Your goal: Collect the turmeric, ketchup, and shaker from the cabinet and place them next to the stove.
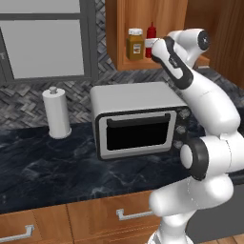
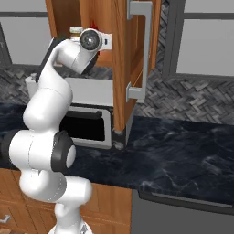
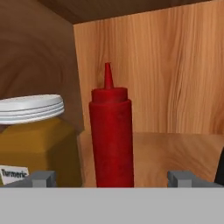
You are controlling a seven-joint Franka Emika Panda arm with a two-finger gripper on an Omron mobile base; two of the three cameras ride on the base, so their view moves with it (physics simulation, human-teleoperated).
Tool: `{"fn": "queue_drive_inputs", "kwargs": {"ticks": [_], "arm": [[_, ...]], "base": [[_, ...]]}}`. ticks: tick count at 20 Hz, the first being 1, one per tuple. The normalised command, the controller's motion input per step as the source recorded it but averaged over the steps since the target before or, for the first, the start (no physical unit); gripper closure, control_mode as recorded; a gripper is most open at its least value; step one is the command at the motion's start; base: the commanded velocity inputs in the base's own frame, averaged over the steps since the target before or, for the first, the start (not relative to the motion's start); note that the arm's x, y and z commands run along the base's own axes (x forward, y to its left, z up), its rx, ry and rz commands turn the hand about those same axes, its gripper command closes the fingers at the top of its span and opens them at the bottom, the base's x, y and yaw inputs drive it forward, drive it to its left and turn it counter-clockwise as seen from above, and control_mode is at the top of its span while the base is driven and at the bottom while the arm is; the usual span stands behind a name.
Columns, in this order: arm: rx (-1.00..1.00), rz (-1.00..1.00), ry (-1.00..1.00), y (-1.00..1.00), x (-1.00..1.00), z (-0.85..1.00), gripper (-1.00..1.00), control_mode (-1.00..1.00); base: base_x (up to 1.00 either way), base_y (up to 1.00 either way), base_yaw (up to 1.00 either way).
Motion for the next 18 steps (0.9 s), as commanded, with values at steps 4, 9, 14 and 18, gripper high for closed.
{"fn": "queue_drive_inputs", "kwargs": {"ticks": [4,9,14,18], "arm": [[0.0,0.08,0.0,0.0,0.14,0.0,-1.0,-1.0],[0.0,0.03,0.02,0.02,0.16,0.0,-1.0,-1.0],[0.0,0.02,0.05,0.05,0.09,0.0,-1.0,-1.0],[0.0,0.0,0.06,0.12,0.06,0.0,-1.0,-1.0]], "base": [[0.0,0.0,0.0],[0.0,0.0,0.0],[0.0,0.0,0.0],[0.0,0.0,0.0]]}}
